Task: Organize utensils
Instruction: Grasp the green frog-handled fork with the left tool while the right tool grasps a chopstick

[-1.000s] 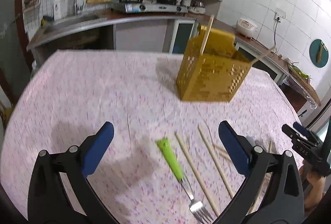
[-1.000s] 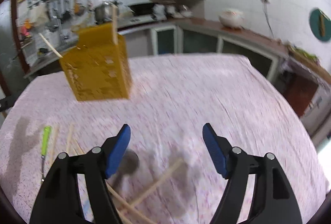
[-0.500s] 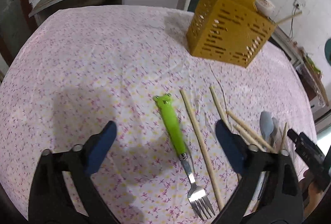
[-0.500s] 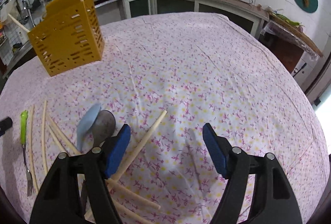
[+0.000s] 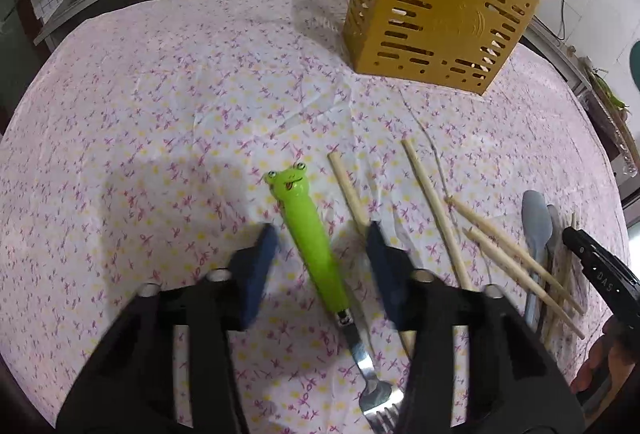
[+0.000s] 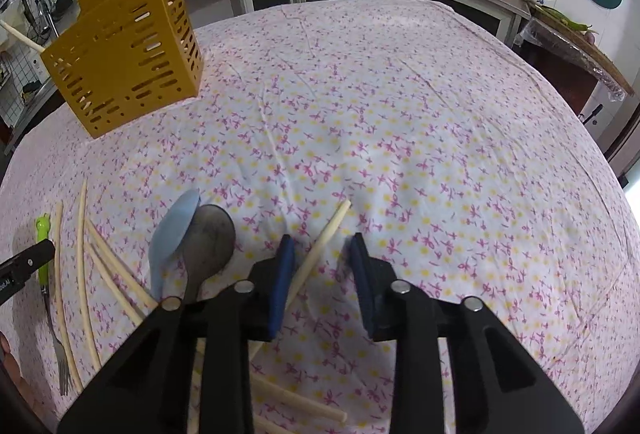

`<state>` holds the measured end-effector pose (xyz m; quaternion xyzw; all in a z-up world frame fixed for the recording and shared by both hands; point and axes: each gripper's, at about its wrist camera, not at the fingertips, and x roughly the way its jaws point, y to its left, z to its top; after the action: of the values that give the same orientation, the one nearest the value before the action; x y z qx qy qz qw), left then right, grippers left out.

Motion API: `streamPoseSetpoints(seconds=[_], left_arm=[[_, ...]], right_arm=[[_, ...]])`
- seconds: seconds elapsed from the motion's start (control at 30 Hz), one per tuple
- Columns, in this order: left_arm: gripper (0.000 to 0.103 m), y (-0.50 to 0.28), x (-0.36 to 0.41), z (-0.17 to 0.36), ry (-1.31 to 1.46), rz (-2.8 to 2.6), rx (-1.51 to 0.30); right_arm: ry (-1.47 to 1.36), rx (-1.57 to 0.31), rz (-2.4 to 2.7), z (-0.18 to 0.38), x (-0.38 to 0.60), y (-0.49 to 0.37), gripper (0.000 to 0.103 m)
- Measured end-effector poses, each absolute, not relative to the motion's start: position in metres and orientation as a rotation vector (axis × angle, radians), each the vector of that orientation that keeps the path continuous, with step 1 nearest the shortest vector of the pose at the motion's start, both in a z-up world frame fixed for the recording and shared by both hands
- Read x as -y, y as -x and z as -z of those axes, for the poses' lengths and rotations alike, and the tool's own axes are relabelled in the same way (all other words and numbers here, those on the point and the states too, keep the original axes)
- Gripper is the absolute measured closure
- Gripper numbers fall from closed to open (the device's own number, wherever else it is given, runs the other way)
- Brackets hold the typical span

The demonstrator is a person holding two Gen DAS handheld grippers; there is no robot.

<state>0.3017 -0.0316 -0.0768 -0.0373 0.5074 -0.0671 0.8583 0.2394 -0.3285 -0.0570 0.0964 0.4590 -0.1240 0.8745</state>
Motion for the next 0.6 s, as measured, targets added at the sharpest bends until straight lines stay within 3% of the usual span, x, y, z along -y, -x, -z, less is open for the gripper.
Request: streamPoseSetpoints(seconds=[0.1,0.27,0.6], left_arm=[[0.083,-0.308,0.029,0.079,0.077,0.123,-1.080],[0.083,-0.310,0.028,0.079,0.080,0.133,-1.088],[0.087,-0.306,0.021,0.064,0.099,0.157,-1.069]], right_arm=[[-0.195,-0.960,0.251,0.058,0.328,-0.243,0.076],[-0.238,-0.972,0.214,0.057,0.337,-0.249,0.086],[-0.313,-0.935,0.149,0.047,0.344,-0.246,0.090]])
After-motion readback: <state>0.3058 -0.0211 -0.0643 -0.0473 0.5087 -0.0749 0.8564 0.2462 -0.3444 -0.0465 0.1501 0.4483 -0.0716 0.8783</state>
